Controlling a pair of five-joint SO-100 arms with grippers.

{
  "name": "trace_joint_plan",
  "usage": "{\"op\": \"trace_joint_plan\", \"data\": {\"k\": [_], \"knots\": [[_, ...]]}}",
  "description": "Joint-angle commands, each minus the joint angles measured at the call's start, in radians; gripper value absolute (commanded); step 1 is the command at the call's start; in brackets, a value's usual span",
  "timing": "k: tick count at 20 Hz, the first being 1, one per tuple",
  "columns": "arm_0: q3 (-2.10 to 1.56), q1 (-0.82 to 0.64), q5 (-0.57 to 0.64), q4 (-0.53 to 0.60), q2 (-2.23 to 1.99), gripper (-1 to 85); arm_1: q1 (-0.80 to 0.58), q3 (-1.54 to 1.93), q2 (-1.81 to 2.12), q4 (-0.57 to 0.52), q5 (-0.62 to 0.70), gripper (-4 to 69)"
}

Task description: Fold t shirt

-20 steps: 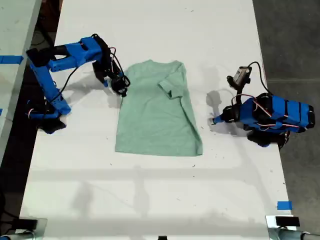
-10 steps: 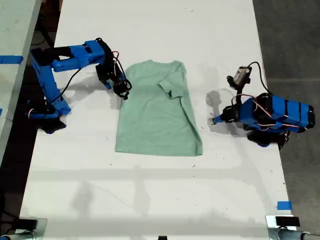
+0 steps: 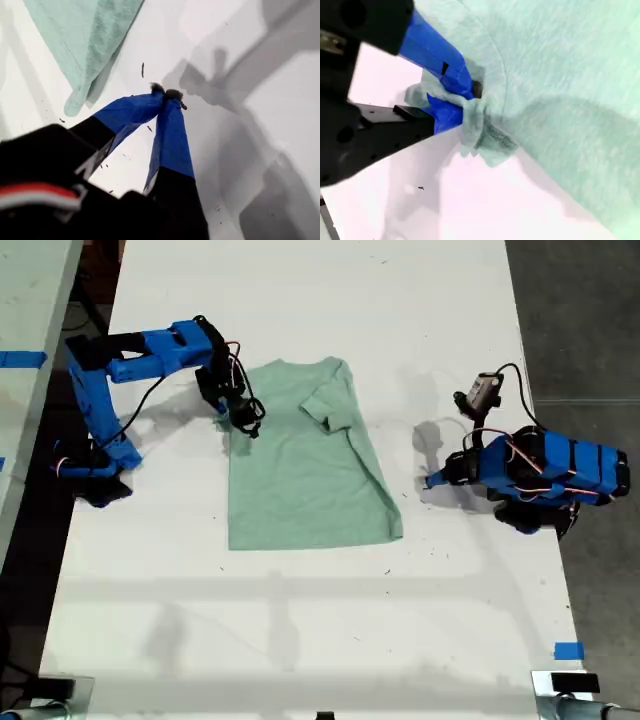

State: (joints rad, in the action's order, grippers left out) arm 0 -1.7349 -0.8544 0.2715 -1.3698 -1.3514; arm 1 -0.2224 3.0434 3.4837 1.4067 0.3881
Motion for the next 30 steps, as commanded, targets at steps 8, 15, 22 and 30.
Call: {"op": "trace_joint_plan", "data": {"k": [8, 15, 22, 30], "knots": [[0.465, 0.077, -0.003, -0.199, -0.124, -0.1, -0.025, 0.046, 0.017, -0.026, 0.009, 0.5], [0.747, 0.212, 0.138, -0.043, 0.155, 17.8, -0.028, 0.046, 0.017, -0.026, 0.014, 0.5], [0.732, 0.253, 0.202, -0.021, 0.127, 27.5, -0.029, 0.046, 0.017, -0.026, 0.017, 0.5], [0.074, 0.127, -0.107, -0.14, -0.707, 17.6, -0.031, 0.046, 0.017, -0.026, 0.02, 0.5]]}}
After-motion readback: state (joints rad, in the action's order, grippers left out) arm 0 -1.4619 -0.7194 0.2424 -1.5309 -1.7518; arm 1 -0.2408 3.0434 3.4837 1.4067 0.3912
